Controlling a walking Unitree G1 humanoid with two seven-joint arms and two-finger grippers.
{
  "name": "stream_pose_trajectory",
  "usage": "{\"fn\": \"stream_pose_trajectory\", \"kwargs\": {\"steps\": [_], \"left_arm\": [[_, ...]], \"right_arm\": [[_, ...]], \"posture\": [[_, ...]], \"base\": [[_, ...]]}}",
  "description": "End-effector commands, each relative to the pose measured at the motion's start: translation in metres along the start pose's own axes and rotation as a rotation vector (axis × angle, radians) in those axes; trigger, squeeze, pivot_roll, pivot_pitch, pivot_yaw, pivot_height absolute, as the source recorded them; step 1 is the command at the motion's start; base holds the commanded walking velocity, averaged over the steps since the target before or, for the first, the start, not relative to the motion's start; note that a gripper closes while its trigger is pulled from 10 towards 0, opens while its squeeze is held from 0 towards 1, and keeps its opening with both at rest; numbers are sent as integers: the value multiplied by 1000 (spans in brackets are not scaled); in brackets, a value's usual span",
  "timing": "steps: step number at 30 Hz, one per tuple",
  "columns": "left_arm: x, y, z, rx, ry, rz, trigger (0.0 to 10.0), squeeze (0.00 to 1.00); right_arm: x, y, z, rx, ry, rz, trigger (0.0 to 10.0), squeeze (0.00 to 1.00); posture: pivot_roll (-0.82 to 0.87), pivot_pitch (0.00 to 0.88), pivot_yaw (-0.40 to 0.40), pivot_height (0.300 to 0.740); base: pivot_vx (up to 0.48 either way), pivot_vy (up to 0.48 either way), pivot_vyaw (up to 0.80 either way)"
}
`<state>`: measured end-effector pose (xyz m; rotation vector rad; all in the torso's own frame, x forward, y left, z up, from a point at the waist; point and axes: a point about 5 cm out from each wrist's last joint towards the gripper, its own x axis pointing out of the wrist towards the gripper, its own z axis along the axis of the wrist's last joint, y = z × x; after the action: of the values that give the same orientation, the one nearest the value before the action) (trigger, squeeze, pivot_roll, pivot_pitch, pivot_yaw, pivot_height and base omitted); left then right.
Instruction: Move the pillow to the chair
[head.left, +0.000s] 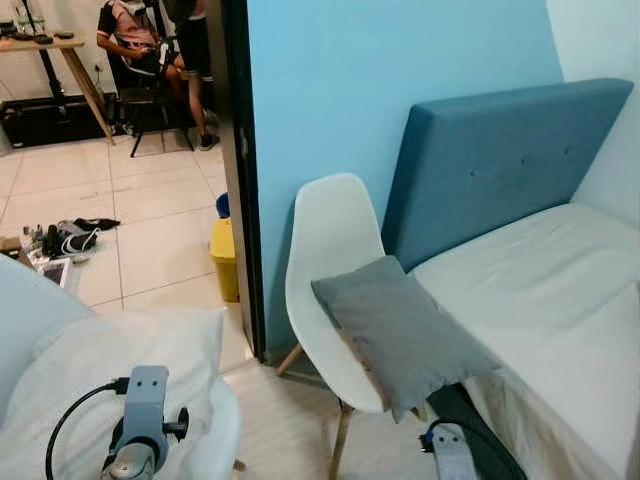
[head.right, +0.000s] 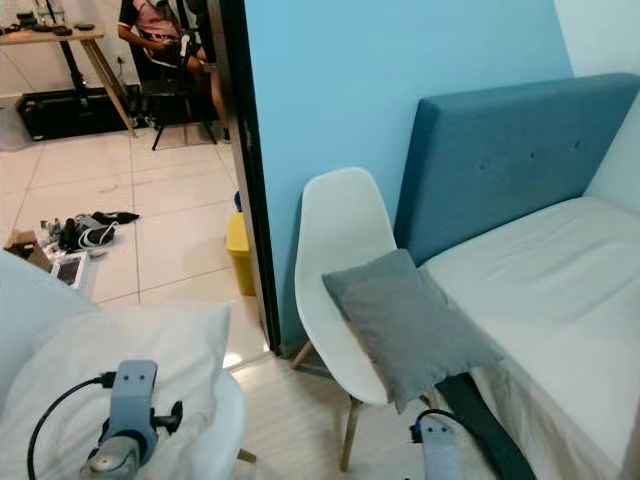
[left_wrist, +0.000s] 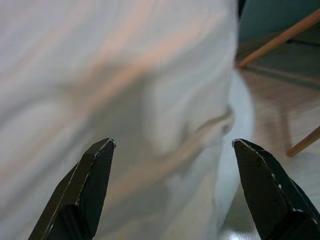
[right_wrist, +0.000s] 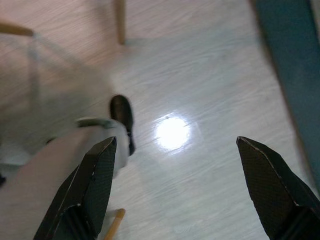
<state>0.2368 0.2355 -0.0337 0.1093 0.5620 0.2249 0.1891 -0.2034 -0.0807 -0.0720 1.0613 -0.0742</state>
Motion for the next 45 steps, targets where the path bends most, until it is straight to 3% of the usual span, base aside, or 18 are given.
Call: {"fn": "stream_pose_trajectory", "kwargs": {"steps": [1,14,28,34,35,37,38,45], "left_arm": [[-2,0,-4,5,13,-1,10000,0],[-4,1,-9,10,25,3,10000,0],[-6,2,-16,10,45,13,10000,0],[-6,3,-16,8,48,19,10000,0],[-6,4,-16,8,51,23,10000,0],[-6,4,-16,8,51,23,10000,0],[-6,4,-17,7,54,27,10000,0],[-7,4,-19,9,58,26,10000,0]], "right_arm": [[0,-4,5,-5,-16,-7,10000,0],[0,-4,6,-6,-22,-13,10000,0],[0,-12,21,27,-66,-40,10000,0],[-1,-12,44,64,-134,-40,10000,0],[-2,-12,59,81,-177,-36,10000,0],[-2,-12,59,81,-177,-36,10000,0],[-4,-11,78,99,-227,-30,10000,0],[-8,-8,103,130,-301,-11,10000,0]], "posture": [[-67,34,-8,740],[-70,45,-9,740],[-75,51,-9,740],[-78,51,-7,740],[-80,49,-7,740],[-80,49,-7,740],[-79,46,-9,740],[-77,46,-12,740]], "base": [[0,-480,0],[0,-480,-32],[0,-214,-788],[0,0,-788],[0,0,-788],[0,0,-788],[0,0,-788],[0,0,-788]]}}
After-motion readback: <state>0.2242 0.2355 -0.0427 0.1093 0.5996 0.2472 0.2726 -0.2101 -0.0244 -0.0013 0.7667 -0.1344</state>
